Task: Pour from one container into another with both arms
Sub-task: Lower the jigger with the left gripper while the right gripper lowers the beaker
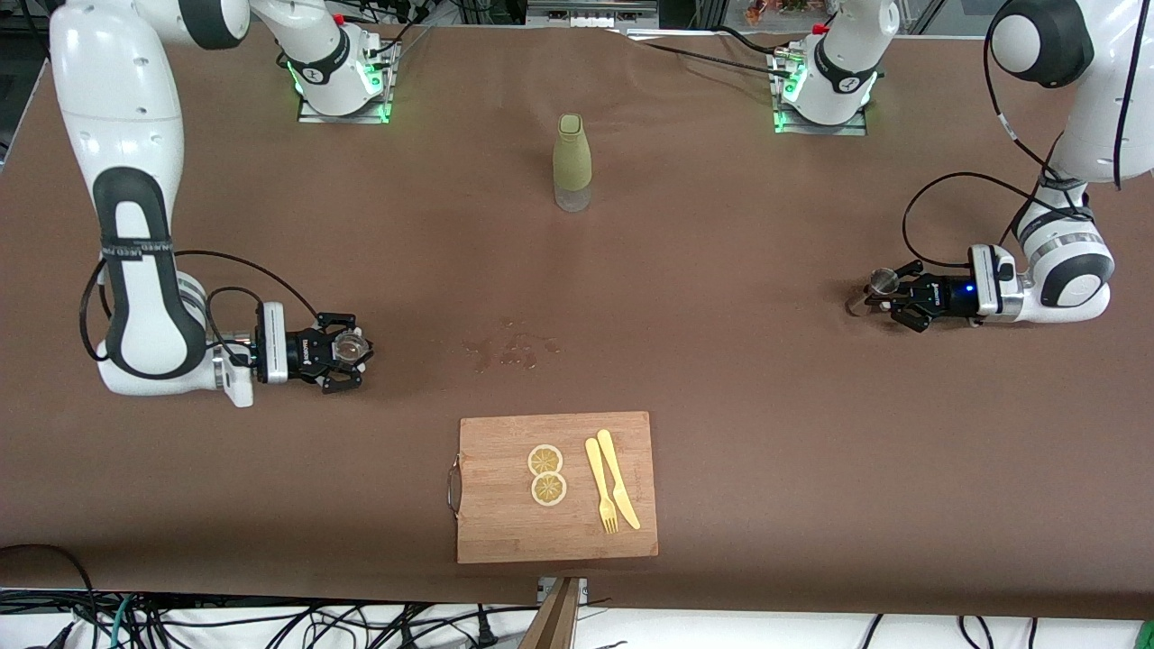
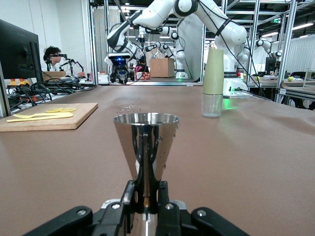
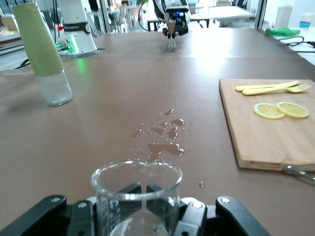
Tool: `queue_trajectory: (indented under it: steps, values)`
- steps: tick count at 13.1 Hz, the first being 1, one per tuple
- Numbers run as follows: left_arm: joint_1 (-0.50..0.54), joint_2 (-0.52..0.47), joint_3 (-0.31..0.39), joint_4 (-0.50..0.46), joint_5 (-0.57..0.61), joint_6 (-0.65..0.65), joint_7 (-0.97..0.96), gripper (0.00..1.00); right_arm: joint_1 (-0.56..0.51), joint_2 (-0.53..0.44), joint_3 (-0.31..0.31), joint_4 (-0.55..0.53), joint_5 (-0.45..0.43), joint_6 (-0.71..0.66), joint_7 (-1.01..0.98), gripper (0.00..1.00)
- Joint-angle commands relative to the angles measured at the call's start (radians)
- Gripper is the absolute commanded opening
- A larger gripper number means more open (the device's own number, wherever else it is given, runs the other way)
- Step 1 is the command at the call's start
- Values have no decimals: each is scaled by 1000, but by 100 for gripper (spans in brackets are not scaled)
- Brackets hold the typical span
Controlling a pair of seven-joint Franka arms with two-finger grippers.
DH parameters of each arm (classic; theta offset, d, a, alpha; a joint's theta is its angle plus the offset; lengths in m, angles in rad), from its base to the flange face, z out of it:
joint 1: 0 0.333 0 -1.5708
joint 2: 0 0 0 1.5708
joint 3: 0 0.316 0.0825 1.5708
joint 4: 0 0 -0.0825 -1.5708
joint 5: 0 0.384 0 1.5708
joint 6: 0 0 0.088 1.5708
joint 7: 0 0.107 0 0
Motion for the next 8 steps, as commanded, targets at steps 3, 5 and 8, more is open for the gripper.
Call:
queue_trajectory:
  steps: [3, 5, 8]
  values:
    - [6, 60, 20, 57, 27, -40, 255, 0, -16, 107, 18, 28, 114, -34, -110, 12]
    - [5, 75, 20, 62, 25, -38, 255, 0, -10, 121, 28, 25, 150, -24, -122, 12]
    - [5, 86, 23, 63, 25, -31, 254, 6, -10, 135, 38, 21, 159, -24, -142, 13]
